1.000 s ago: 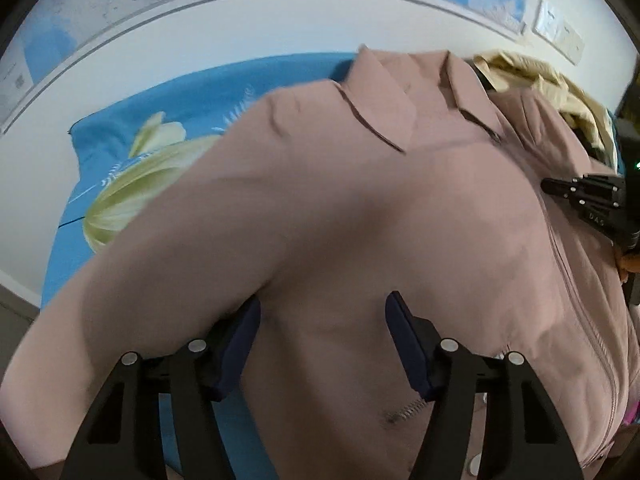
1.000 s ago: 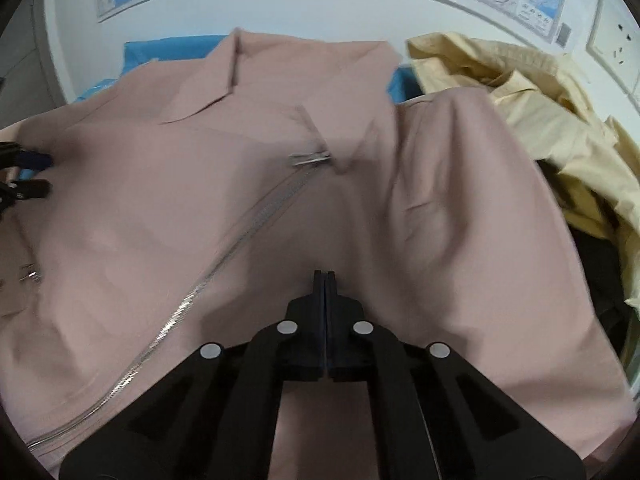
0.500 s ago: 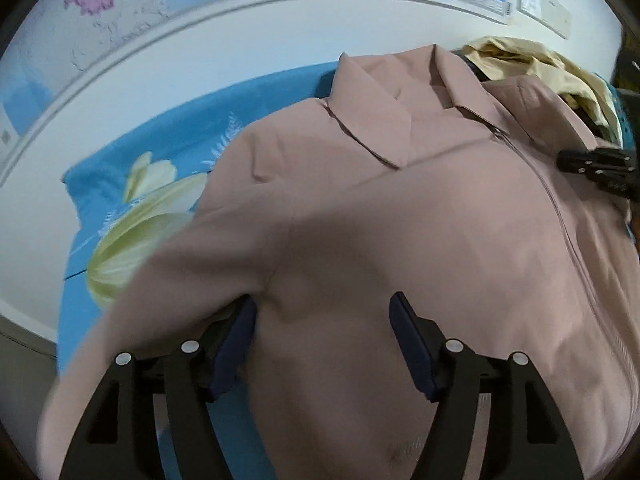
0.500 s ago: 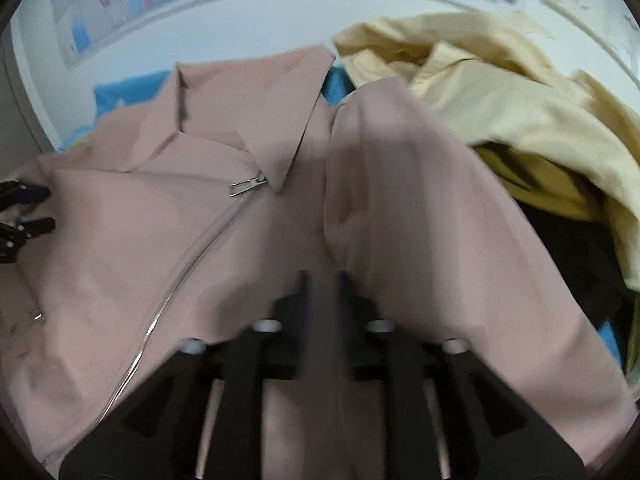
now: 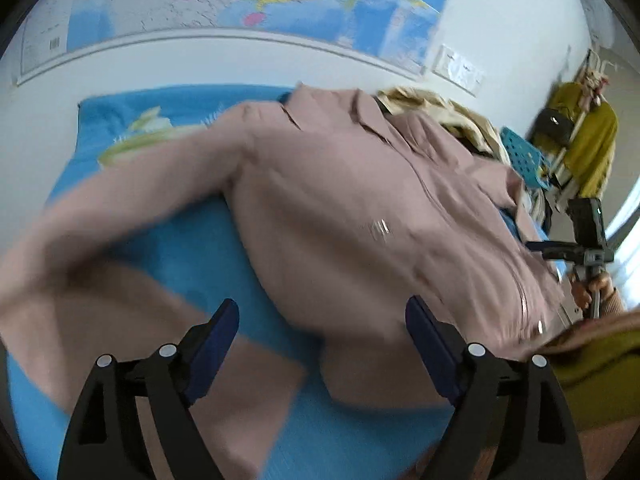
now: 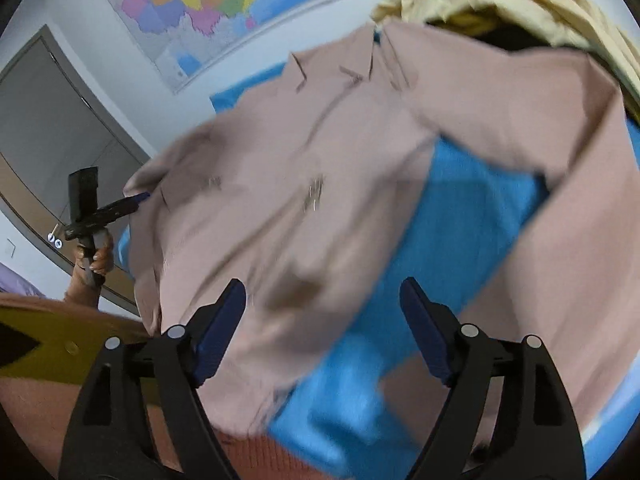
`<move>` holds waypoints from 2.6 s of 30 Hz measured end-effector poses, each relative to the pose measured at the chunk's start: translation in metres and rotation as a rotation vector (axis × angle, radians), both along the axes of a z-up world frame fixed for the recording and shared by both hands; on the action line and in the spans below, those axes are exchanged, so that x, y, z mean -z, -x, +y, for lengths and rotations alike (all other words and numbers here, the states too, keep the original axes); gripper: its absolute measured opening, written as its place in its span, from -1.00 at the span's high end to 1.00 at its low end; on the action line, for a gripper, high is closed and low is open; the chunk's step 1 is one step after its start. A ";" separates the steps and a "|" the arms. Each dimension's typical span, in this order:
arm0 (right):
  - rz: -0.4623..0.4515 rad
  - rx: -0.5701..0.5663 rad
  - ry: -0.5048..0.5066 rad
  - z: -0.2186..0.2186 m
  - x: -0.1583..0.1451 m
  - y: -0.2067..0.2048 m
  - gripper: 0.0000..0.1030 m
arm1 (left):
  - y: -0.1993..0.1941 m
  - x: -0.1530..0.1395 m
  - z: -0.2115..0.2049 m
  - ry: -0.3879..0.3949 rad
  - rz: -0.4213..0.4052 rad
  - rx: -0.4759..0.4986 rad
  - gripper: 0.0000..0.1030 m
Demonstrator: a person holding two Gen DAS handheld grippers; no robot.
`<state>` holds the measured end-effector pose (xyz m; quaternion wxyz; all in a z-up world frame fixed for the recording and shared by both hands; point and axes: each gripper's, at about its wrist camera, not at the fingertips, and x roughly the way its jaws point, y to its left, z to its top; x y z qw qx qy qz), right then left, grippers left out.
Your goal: Fold large clothes
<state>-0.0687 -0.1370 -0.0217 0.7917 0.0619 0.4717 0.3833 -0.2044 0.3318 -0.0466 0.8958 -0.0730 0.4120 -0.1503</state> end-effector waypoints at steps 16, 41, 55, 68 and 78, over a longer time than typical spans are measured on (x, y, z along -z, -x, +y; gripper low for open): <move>0.018 0.068 -0.362 -0.016 -0.033 -0.010 0.89 | 0.012 0.038 -0.069 -0.354 -0.138 0.109 0.04; -0.268 -0.103 0.050 0.054 -0.052 0.038 -0.27 | 0.100 -0.073 -0.079 -0.159 -0.326 0.159 -0.29; -0.426 -0.440 0.369 0.154 0.000 0.093 0.97 | 0.059 0.010 -0.167 -0.390 -0.142 0.341 -0.05; -0.433 -0.475 0.356 0.137 0.004 0.110 0.67 | 0.047 0.015 -0.124 -0.375 -0.068 0.140 0.67; -0.276 -0.288 0.117 0.122 -0.020 0.055 0.00 | 0.081 -0.026 -0.159 -0.334 -0.300 0.371 -0.11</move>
